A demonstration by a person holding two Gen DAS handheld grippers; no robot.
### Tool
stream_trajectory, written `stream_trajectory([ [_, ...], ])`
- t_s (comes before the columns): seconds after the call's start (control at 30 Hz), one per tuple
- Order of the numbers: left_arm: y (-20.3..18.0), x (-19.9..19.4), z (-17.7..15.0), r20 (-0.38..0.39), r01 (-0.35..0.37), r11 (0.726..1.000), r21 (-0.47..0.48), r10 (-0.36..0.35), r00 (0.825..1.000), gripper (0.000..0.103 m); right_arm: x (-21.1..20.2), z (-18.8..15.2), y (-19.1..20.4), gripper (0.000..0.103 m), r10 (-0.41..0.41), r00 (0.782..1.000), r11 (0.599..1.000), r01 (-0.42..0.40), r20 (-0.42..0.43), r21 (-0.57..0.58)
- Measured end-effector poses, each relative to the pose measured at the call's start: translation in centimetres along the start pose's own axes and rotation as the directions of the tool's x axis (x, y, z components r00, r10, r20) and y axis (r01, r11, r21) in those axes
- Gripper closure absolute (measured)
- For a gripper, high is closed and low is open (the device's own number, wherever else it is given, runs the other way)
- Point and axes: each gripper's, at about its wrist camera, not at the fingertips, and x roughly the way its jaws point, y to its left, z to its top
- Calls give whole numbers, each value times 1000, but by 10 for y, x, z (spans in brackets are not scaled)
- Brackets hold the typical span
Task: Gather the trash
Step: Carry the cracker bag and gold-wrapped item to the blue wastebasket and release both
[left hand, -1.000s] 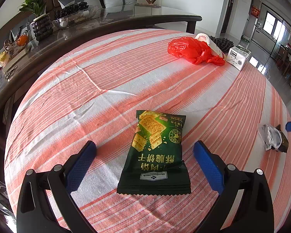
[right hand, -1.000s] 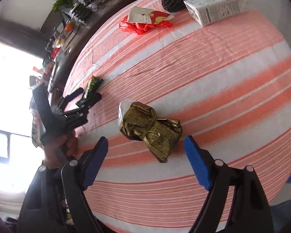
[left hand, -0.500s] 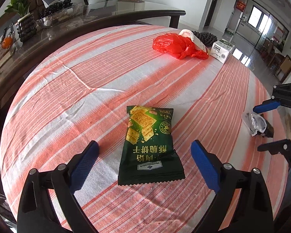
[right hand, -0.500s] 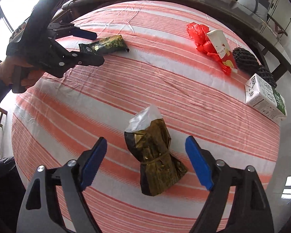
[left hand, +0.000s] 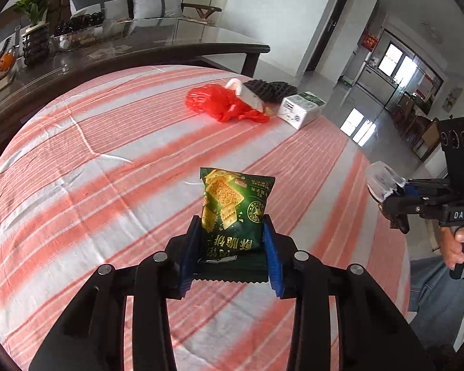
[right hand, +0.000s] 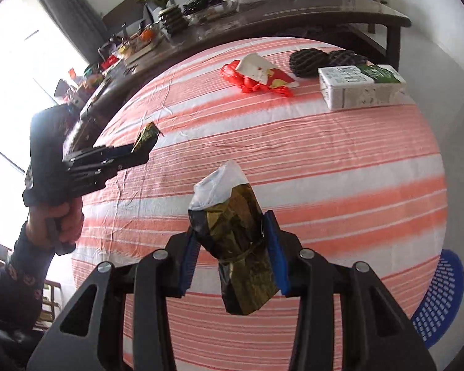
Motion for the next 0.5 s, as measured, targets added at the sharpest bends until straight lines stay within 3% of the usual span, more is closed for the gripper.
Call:
stream_trajectory([
  [0.2,-79,16,4,-15,74,992,99,-73,997,65,-47,-20,-43,64,4,995,992,-16,95,122],
  [0.5,-199,54,16,-66,210,960,185,-201,977,65,-125,-66,-134,64,-138,970,954,77,198,288],
])
